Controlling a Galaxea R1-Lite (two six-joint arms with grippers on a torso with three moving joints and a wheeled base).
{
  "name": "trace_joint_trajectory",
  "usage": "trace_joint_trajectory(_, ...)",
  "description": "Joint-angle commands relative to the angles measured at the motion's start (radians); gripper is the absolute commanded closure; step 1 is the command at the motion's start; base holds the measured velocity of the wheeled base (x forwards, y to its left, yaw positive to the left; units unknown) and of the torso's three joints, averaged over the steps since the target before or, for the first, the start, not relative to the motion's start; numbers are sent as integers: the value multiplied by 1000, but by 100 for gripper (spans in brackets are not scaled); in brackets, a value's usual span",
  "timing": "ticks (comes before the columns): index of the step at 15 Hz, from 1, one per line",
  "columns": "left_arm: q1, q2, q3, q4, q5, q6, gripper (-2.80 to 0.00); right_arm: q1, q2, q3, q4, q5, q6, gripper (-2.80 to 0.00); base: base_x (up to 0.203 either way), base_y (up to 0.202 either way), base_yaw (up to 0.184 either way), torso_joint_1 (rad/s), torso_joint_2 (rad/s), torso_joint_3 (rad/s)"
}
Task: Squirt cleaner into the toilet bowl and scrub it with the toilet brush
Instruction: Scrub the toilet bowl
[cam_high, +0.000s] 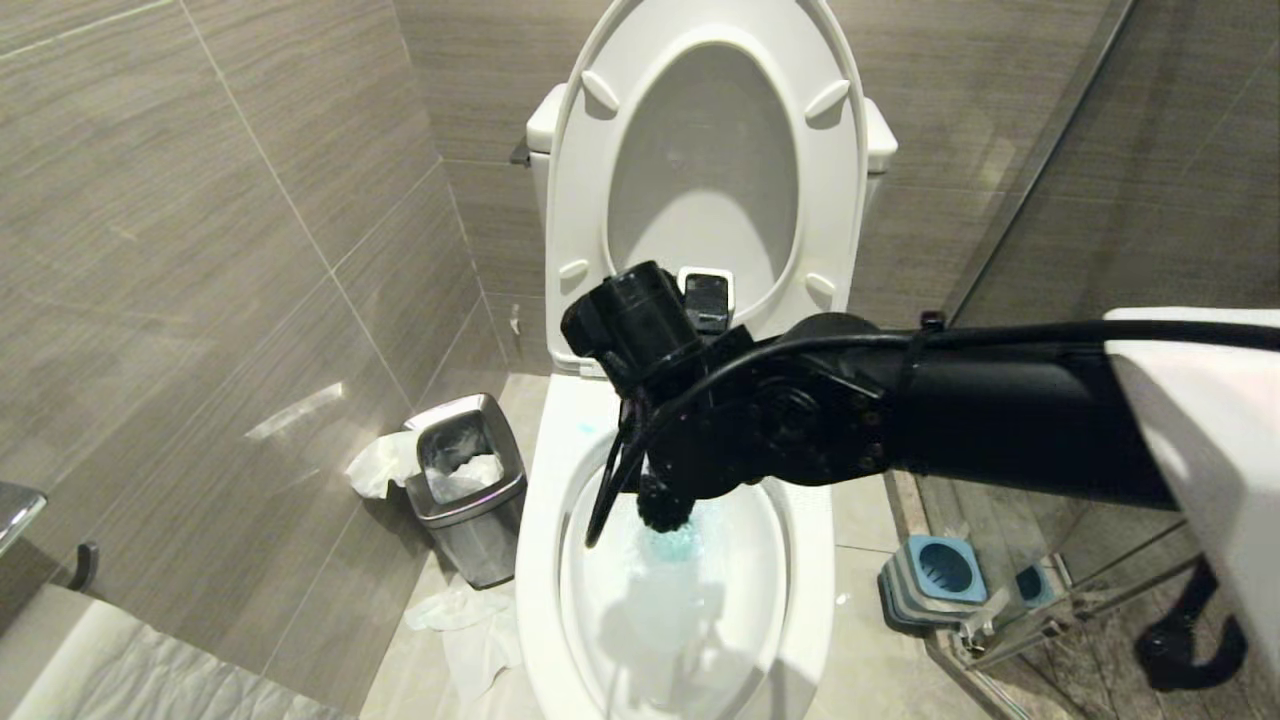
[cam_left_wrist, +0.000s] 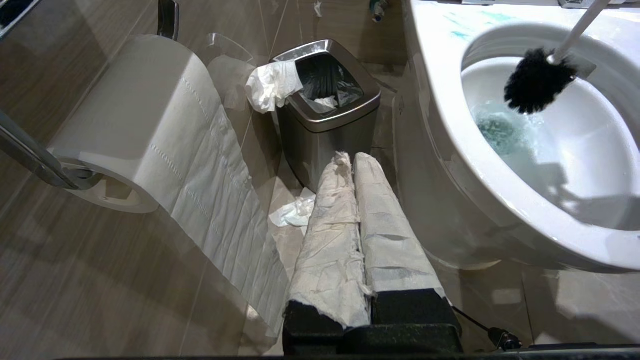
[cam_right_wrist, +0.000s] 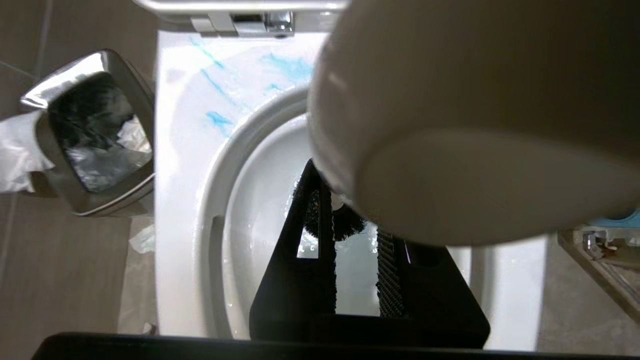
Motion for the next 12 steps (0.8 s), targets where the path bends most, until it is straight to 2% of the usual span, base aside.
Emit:
trace_joint_trajectory(1, 0, 1, 2, 1, 0, 0, 0, 5, -52, 1, 6, -5, 2, 0, 0, 0, 0, 0, 0, 0)
trace_joint_trajectory(9, 0, 1, 2, 1, 0, 0, 0, -22, 137, -33, -42, -3, 5, 0, 0, 0, 0, 0, 0, 0)
trace_joint_trajectory(12, 0, 1, 2, 1, 0, 0, 0, -21, 140, -33, -57, -3, 7, 0, 0, 0, 0, 0, 0, 0)
